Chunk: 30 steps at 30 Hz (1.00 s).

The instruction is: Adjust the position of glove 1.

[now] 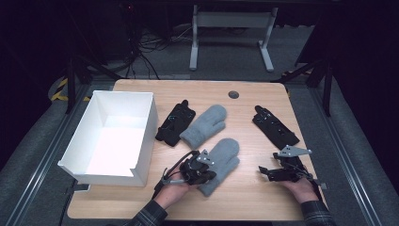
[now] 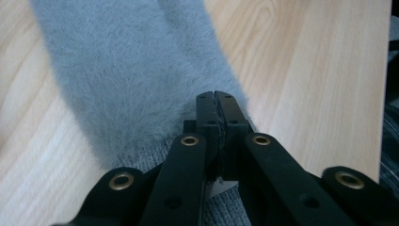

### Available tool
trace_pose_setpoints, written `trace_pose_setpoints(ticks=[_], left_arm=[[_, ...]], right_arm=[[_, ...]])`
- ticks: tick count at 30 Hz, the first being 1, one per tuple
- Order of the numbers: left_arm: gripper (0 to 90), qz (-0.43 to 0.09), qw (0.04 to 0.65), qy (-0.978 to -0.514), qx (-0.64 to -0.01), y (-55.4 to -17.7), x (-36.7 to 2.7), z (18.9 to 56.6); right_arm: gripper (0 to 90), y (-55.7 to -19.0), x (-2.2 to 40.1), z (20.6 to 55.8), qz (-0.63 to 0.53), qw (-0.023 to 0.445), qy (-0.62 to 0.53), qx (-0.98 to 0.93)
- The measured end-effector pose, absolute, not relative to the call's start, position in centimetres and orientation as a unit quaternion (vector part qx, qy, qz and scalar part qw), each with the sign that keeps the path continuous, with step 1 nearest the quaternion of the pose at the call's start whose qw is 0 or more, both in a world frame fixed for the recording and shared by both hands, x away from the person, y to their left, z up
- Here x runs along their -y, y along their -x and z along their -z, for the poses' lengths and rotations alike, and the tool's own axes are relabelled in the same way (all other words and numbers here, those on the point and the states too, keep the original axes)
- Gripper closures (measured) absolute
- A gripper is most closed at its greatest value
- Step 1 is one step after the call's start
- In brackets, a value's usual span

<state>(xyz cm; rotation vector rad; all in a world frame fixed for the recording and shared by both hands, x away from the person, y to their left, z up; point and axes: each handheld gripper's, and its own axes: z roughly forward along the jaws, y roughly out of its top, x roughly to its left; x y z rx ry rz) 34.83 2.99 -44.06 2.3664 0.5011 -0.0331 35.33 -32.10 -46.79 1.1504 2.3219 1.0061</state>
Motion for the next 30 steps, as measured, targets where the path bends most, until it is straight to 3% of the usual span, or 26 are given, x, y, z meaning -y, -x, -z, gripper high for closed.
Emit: trace_pose_setpoints(ticks=[7, 15, 21, 30], left_arm=[[88.8, 0.02, 0.356, -0.914, -0.196, -34.3, -4.3, 44.1], [61.5, 0.013, 0.369, -0.907, -0.202, -34.9, -4.4, 43.3], [46.9, -0.003, 0.38, -0.898, -0.224, -36.3, -4.4, 42.4], [36.2, -0.017, 0.375, -0.897, -0.233, -38.9, -3.9, 41.3]], right_arm=[[10.1, -35.3, 31.9, 47.0, -0.351, 0.188, -0.404, -0.824], [9.0, -35.3, 31.8, 47.0, -0.35, 0.186, -0.402, -0.826], [9.0, -35.3, 31.8, 47.0, -0.35, 0.186, -0.401, -0.826], [9.0, -35.3, 31.8, 47.0, -0.35, 0.186, -0.401, -0.826]])
